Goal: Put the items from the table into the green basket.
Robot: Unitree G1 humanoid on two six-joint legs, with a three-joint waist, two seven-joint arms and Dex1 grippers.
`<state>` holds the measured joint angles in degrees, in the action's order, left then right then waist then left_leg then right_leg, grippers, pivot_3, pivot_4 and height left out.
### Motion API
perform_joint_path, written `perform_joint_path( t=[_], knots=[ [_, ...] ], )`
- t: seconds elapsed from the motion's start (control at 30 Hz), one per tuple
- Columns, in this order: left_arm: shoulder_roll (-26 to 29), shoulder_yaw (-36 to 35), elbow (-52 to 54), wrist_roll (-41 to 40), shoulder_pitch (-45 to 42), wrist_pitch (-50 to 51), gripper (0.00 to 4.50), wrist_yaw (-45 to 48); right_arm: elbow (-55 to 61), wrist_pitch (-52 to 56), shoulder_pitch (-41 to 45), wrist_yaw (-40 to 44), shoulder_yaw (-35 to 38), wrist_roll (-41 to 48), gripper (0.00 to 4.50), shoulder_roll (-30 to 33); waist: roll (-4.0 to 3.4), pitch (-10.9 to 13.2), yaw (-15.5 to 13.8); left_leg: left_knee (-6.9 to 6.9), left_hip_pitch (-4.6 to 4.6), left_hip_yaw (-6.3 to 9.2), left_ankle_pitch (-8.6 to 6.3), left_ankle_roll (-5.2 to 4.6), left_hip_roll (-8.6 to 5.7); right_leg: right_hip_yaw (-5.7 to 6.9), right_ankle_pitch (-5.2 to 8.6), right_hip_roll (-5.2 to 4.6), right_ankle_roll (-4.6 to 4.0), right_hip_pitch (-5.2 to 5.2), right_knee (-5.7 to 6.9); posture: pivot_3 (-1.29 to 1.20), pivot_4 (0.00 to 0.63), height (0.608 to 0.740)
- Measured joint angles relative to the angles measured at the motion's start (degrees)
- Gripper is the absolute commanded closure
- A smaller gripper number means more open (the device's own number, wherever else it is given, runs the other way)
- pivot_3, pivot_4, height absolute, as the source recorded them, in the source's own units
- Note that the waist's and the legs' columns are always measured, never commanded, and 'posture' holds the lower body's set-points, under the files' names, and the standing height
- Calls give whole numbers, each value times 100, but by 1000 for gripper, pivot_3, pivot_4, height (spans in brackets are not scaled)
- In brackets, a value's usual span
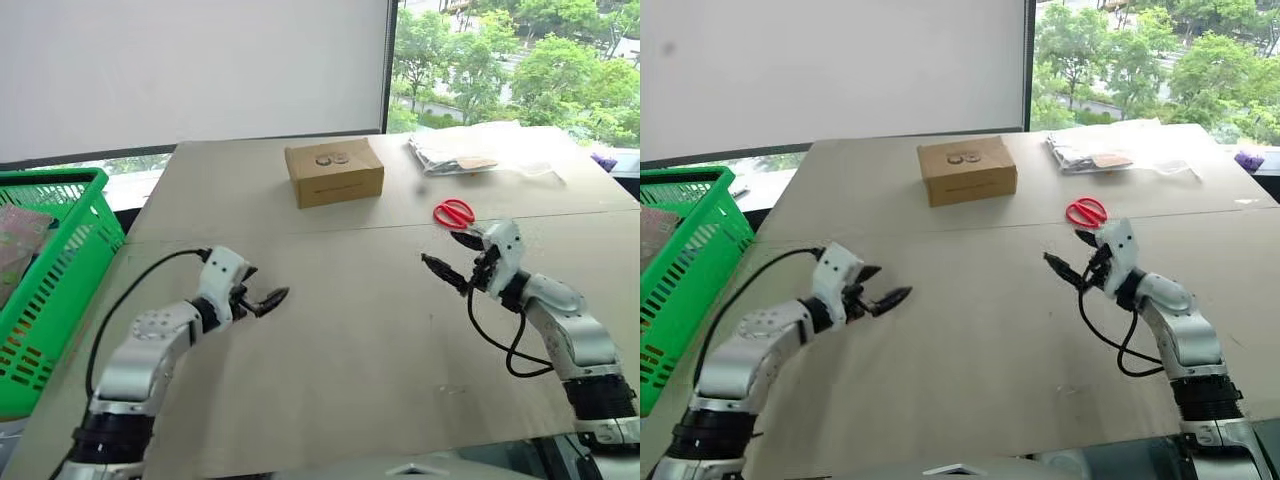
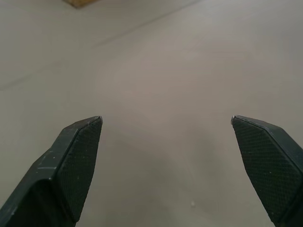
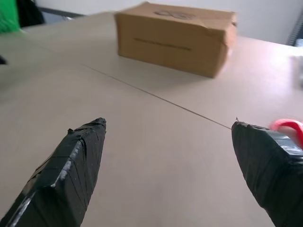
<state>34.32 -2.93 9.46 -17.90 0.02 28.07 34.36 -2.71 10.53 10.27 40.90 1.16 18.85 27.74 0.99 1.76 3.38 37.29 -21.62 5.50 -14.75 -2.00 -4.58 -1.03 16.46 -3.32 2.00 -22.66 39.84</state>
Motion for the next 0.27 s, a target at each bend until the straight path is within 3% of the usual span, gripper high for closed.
perform_joint_path(
  t=[0.13, 0.27],
  knots=[
    [-445, 137, 21, 99, 53, -183, 15, -186, -94, -222, -327, 182, -44, -189, 0, 77, -18, 1, -95, 20, 1, -2, 0, 0, 4, 0, 0, 3, 1, 11, -1, -79, 0, 740],
    [-548, 128, 229, 97, 67, -236, 15, -240, 40, -146, -509, 541, -79, -78, 0, 117, -20, -1, -103, 24, 0, -2, 0, 0, 10, 0, -1, 8, 1, 13, -2, -74, 0, 740]
  ],
)
